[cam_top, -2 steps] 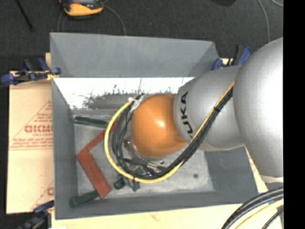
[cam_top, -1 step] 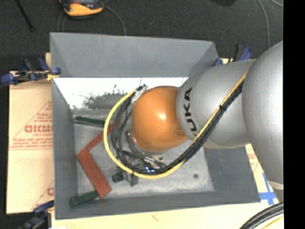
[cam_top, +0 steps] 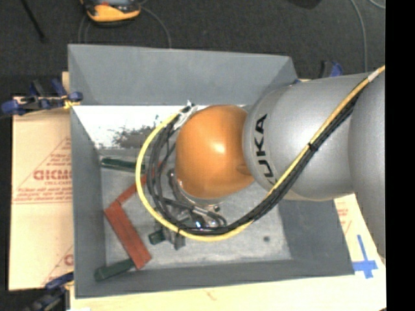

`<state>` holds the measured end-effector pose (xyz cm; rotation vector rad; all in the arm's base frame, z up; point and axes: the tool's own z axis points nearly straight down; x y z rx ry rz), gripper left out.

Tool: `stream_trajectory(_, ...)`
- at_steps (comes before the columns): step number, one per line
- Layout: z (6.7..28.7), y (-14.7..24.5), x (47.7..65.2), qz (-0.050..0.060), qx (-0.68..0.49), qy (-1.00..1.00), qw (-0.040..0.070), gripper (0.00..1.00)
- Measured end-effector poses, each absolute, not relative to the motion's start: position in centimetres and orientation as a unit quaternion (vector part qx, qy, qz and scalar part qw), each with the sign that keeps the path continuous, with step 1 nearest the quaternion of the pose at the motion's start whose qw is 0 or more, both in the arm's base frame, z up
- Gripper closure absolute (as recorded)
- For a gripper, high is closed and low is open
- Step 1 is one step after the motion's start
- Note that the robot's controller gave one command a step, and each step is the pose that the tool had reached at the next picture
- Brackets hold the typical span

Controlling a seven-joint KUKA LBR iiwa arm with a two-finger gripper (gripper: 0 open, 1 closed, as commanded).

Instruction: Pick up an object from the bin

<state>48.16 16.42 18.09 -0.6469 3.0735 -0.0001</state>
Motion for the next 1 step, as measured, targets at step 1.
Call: stream_trajectory(1,23.49,14.65,48.31,0.0,-0.237,0.971,0.001,1.0)
